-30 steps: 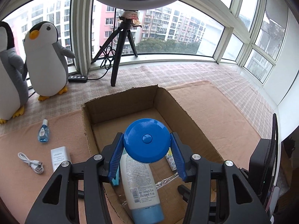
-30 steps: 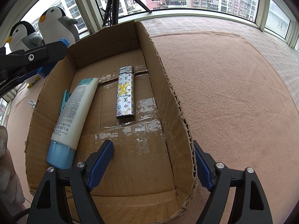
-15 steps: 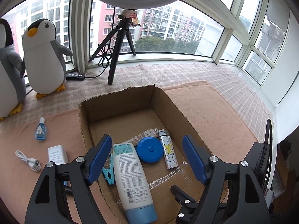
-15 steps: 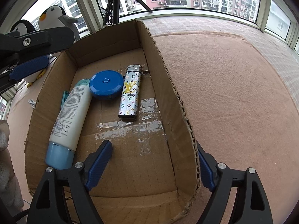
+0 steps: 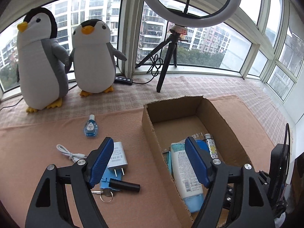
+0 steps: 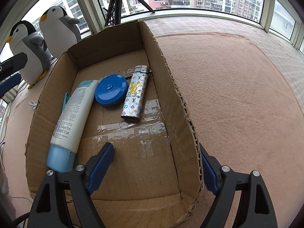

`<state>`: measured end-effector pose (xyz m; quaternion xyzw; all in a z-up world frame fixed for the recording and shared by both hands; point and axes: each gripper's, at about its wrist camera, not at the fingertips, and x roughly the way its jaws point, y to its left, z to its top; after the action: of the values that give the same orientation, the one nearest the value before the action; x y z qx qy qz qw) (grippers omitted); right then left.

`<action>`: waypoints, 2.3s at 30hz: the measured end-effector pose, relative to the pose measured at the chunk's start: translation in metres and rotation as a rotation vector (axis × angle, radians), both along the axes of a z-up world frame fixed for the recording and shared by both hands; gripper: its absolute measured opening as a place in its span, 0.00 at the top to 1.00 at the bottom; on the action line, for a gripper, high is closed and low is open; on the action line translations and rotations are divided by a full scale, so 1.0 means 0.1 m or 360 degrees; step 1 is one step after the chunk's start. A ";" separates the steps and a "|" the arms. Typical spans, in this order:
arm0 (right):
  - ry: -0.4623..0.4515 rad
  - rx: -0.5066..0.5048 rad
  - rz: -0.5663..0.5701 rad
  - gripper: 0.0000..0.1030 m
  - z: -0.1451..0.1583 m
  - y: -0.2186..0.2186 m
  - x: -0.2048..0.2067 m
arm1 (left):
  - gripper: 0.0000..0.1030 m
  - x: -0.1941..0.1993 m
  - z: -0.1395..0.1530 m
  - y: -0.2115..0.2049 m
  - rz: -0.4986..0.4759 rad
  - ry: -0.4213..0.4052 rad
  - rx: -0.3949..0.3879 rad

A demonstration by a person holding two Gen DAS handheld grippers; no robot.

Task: Organize rigid objects
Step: 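Move the left tool back over the white AC adapter, then close the left tool on the white AC adapter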

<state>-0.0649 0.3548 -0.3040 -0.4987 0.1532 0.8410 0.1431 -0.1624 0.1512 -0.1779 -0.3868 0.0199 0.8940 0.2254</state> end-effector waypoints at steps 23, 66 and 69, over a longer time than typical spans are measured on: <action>0.0000 0.0002 -0.0001 0.21 0.00 -0.05 0.03 | 0.27 -0.14 -0.38 -0.46 0.0174 -0.0108 -0.0163; 0.0004 0.0005 0.0003 0.17 -0.03 -0.10 0.01 | 0.67 -0.48 -0.82 -0.22 0.0142 -0.0260 -0.0157; 0.0004 0.0005 0.0003 0.17 -0.03 -0.10 0.01 | 0.67 -0.47 -0.82 -0.23 0.0140 -0.0254 -0.0152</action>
<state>-0.0638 0.3446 -0.3069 -0.4976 0.1516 0.8420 0.1427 -0.2095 0.1282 -0.2594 -0.4675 0.0273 0.8674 0.1681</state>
